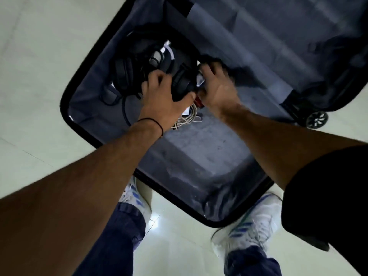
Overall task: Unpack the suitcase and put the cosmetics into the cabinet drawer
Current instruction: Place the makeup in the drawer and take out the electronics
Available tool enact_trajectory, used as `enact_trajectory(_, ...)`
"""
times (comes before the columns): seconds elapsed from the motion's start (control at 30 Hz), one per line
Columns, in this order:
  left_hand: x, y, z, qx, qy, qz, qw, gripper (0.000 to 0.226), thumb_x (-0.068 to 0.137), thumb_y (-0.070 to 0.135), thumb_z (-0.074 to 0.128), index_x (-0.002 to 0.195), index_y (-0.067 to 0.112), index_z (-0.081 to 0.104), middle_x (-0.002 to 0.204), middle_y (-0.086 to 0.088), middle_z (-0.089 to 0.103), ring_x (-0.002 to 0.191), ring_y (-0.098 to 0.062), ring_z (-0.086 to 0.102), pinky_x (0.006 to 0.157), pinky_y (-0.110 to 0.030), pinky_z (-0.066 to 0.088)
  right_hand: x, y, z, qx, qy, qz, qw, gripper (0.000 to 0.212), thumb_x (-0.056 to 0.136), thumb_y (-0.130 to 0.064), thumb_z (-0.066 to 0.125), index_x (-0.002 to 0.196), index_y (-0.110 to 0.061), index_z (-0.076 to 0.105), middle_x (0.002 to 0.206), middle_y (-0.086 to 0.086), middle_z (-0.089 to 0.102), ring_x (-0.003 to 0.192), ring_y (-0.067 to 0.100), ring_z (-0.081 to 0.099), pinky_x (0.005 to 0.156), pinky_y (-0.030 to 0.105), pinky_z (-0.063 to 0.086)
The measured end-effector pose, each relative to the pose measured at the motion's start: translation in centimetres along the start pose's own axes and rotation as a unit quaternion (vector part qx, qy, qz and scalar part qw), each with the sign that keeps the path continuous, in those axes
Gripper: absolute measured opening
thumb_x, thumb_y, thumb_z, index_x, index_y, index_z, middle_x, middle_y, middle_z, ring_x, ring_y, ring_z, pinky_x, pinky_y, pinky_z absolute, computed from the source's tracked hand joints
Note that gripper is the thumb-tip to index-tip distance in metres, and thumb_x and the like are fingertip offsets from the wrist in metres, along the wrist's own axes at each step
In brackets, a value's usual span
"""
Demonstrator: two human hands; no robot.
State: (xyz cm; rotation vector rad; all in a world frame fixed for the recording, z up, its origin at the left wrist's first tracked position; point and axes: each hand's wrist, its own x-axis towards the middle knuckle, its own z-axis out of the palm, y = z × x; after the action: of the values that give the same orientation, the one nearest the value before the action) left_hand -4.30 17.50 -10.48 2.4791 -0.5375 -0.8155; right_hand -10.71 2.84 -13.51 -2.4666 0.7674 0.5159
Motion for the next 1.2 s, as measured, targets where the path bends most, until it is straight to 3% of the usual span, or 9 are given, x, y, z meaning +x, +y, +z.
enact_trajectory(0.17, -1.6, -1.5, 1.6, -0.028, 0.053, 0.003, 0.998, 0.052, 0.076, 0.043, 0.072, 0.113, 0.011, 0.053, 0.127, -0.007, 0.043, 0.114, -0.028, 0.043, 0.094, -0.025, 0.033, 0.7, -0.7, 1.4, -0.040, 0.049, 0.025, 0.998, 0.066, 0.087, -0.031, 0.068, 0.145, -0.031, 0.037, 0.144, 0.009, 0.035, 0.130, 0.032, 0.037, 0.107, 0.058, 0.035)
enact_trajectory(0.37, -4.1, -2.8, 0.6, -0.023, 0.032, -0.019, 0.999, 0.052, 0.072, 0.034, 0.073, 0.115, 0.011, 0.055, 0.123, -0.002, 0.049, 0.111, -0.021, 0.044, 0.093, -0.030, 0.040, 1.3, -1.6, 0.5, -0.049, -0.020, 0.023, 0.998, 0.065, 0.093, -0.006, 0.057, 0.144, -0.036, 0.033, 0.149, 0.014, 0.024, 0.123, 0.040, 0.041, 0.100, 0.054, 0.047)
enact_trajectory(0.5, -5.3, -3.5, -0.1, -0.099, 0.036, -0.057, 0.993, 0.044, 0.072, 0.022, 0.076, 0.112, 0.014, 0.058, 0.113, 0.005, 0.051, 0.105, -0.015, 0.052, 0.091, -0.028, 0.047, 1.3, -1.8, 0.4, -0.040, -0.077, 0.046, 0.995, 0.045, 0.101, -0.017, 0.051, 0.141, -0.032, 0.040, 0.147, 0.018, 0.025, 0.121, 0.043, 0.047, 0.097, 0.052, 0.047)
enact_trajectory(0.6, -7.2, -3.3, -0.3, -0.187, 0.046, -0.075, 0.978, 0.048, 0.076, 0.009, 0.076, 0.120, 0.019, 0.059, 0.117, 0.005, 0.059, 0.102, -0.005, 0.058, 0.090, -0.017, 0.049, 0.6, -1.0, 1.2, 0.045, -0.089, 0.071, 0.993, 0.039, 0.099, -0.030, 0.058, 0.137, -0.028, 0.049, 0.143, 0.016, 0.029, 0.116, 0.044, 0.051, 0.103, 0.052, 0.048)
enact_trajectory(0.7, -9.2, -3.1, 0.1, -0.255, 0.091, -0.117, 0.956, 0.053, 0.080, 0.012, 0.078, 0.128, 0.019, 0.057, 0.122, 0.004, 0.062, 0.111, -0.002, 0.060, 0.092, -0.011, 0.047, -0.6, 0.0, 1.2, 0.193, -0.047, 0.144, 0.969, 0.048, 0.096, -0.019, 0.058, 0.143, -0.027, 0.051, 0.142, 0.014, 0.033, 0.110, 0.038, 0.058, 0.110, 0.035, 0.044)
enact_trajectory(0.77, -10.6, -3.0, 0.7, -0.296, 0.146, -0.171, 0.928, 0.050, 0.081, 0.015, 0.079, 0.128, 0.012, 0.059, 0.123, -0.001, 0.064, 0.109, -0.002, 0.062, 0.088, -0.009, 0.048, -1.9, 1.1, 0.8, 0.234, -0.011, 0.184, 0.955, 0.052, 0.095, -0.008, 0.053, 0.144, -0.024, 0.051, 0.145, 0.015, 0.036, 0.106, 0.027, 0.056, 0.101, 0.018, 0.039)
enact_trajectory(0.9, -12.1, -3.4, 2.1, -0.286, 0.183, -0.231, 0.912, 0.044, 0.082, 0.016, 0.078, 0.121, 0.009, 0.060, 0.121, -0.008, 0.063, 0.096, 0.009, 0.062, 0.081, -0.008, 0.048, -4.5, 3.4, 1.5, 0.255, -0.003, 0.215, 0.943, 0.041, 0.089, -0.002, 0.050, 0.126, -0.016, 0.061, 0.132, 0.023, 0.052, 0.087, 0.023, 0.052, 0.078, 0.030, 0.045)
enact_trajectory(1.03, -11.1, -4.0, 3.4, -0.189, 0.105, -0.240, 0.946, 0.055, 0.074, 0.030, 0.079, 0.124, 0.018, 0.059, 0.121, -0.007, 0.055, 0.109, -0.028, 0.058, 0.097, -0.045, 0.049, -5.8, 4.8, 1.8, 0.242, -0.023, 0.244, 0.939, 0.041, 0.091, 0.001, 0.049, 0.126, -0.017, 0.060, 0.133, 0.022, 0.049, 0.079, 0.020, 0.048, 0.070, 0.015, 0.032)
enact_trajectory(1.2, -9.7, -1.0, 2.0, -0.075, 0.125, -0.220, 0.965, 0.067, 0.072, 0.024, 0.067, 0.135, 0.011, 0.046, 0.142, -0.008, 0.035, 0.117, -0.033, 0.039, 0.102, -0.041, 0.036, -6.0, 4.6, 1.4, 0.249, -0.018, 0.234, 0.940, 0.051, 0.090, 0.002, 0.049, 0.134, -0.022, 0.059, 0.143, 0.022, 0.041, 0.090, 0.022, 0.050, 0.091, 0.029, 0.048)
